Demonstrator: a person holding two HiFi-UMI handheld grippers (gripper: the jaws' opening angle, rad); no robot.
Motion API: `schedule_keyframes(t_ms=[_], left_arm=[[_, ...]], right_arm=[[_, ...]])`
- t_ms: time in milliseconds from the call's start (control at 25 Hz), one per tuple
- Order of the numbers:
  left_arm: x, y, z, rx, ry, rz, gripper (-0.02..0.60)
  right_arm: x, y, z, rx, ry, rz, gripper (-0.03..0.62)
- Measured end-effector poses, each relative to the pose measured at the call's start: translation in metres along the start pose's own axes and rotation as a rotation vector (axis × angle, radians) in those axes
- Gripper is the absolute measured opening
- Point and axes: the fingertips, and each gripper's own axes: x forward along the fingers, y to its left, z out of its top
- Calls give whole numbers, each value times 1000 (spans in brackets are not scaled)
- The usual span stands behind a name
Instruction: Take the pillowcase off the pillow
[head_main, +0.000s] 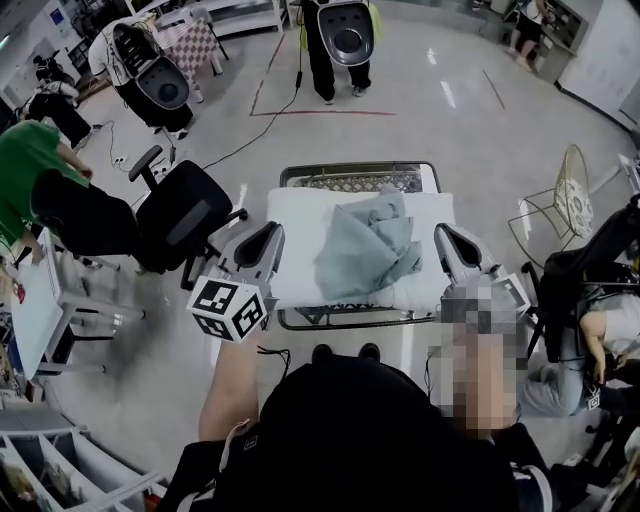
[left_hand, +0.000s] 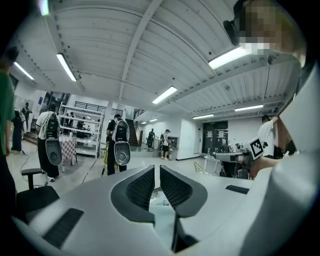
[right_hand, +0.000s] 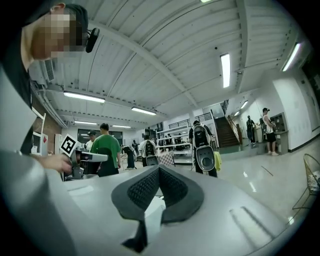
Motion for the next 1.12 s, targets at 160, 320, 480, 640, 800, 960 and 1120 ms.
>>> schedule_keyframes(t_ms=[160,320,480,640,800,960,1120], left_arm=[[-1,8,-14,-7,21,30,35],[1,9,-22,-17,36,33,34],[4,10,-23,-5,35,36,34],[4,13,-25,-9,32,41,34],[3,16,-26,-8,33,46,32],[5,15,-29,-9,40,45,32],[7,13,-31,-9,47,41,32]], right_arm=[[4,4,-5,-16,-9,6,8],[9,7,-8,-29,-7,2,8],[12,7,-8,-40,2,2,8],[13,9,-9,-51,15,5,8],[16,13,-9,-59,23,9,8],[18,12,-13,-53,33,15,8],[19,10,-17,-44,41,16,8]])
